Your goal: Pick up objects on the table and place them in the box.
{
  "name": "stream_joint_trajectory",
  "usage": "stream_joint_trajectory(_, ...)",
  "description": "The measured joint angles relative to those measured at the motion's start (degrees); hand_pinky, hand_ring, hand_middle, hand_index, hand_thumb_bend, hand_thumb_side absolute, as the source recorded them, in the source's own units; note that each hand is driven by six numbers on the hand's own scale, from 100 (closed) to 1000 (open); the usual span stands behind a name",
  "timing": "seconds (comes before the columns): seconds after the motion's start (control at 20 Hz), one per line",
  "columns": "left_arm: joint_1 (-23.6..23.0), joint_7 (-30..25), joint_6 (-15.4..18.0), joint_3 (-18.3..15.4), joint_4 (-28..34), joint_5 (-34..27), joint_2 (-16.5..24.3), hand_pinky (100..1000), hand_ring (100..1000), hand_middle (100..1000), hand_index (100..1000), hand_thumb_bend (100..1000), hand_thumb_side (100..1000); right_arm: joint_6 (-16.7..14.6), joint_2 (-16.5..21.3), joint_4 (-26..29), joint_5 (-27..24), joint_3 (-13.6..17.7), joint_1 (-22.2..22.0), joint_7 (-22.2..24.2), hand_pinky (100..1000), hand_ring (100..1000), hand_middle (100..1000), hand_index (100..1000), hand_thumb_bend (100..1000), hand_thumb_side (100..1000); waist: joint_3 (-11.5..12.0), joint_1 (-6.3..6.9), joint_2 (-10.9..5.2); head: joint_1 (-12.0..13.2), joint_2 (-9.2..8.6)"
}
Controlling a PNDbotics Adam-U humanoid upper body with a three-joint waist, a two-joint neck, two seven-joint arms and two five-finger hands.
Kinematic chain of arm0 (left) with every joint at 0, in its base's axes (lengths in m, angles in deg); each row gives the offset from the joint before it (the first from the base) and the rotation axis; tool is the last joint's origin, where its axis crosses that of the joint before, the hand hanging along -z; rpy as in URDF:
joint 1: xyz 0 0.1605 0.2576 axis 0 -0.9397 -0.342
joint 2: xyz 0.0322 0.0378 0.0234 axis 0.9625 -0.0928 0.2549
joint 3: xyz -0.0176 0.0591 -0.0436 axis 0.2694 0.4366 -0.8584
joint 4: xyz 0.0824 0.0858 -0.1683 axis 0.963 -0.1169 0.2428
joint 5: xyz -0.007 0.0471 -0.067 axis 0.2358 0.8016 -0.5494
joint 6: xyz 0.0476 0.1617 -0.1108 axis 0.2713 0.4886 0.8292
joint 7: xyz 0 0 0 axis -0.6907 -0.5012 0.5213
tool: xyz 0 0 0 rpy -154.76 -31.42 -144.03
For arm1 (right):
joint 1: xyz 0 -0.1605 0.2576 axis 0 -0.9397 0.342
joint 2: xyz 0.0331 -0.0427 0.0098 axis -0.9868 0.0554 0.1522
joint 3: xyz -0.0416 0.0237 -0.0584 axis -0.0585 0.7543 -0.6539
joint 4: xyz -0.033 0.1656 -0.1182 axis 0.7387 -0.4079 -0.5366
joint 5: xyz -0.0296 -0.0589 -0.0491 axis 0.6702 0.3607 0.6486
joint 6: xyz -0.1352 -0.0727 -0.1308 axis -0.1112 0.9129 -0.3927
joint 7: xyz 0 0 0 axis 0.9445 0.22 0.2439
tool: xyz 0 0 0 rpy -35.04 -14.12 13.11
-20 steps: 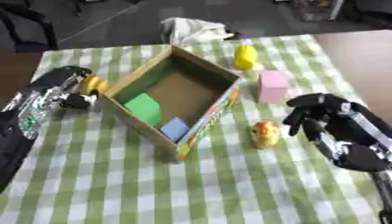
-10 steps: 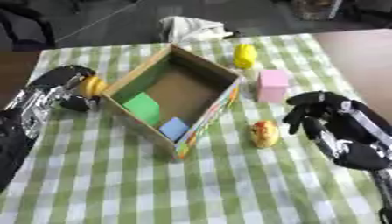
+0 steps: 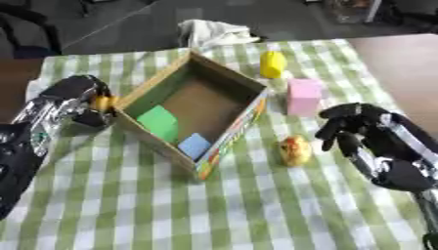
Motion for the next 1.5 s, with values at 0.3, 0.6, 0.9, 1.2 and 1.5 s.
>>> stream_joint_trajectory(0.3,-0.01,3.85,0.7,0.22,2.1,-0.58,0.06,311,188,139,395,100,241,0.0,0.0,0.0,0.0,0.01,-0.01,-0.03,656,493,528,791,100,443,0.27,0.01,0.0,-0.22,0.0)
stream_joint_trajectory(0.6,-0.05,7.72,1.67,0.79,7.97,-5.13,2.08,301,173,115,377,100,236,-0.01,0.01,0.0,0.01,0.04,-0.08,-0.07,656,493,528,791,100,443,0.65,0.43,-0.03,-0.49,0.02)
stream_joint_trajectory(0.9,0.64,6.89,4.34,3.12,16.98,-10.83,4.2,311,181,122,385,100,234,-0.07,0.08,0.0,0.03,0.06,-0.53,-0.13,656,494,528,791,100,445,0.75,0.8,-0.44,-0.65,0.03)
stream_joint_trajectory(1.2,1.41,2.5,7.68,8.65,26.09,-16.02,4.36,345,217,160,411,100,229,-0.07,0.08,0.0,0.03,0.02,-0.52,-0.11,656,494,529,791,100,446,0.49,0.92,-0.54,-0.81,0.03)
stream_joint_trajectory(1.5,1.64,-3.14,7.6,13.46,32.17,-15.75,2.99,443,339,291,540,103,260,-0.01,0.08,0.0,0.03,0.0,-0.47,0.01,656,494,529,791,100,448,-0.02,0.95,-0.58,-0.82,0.03)
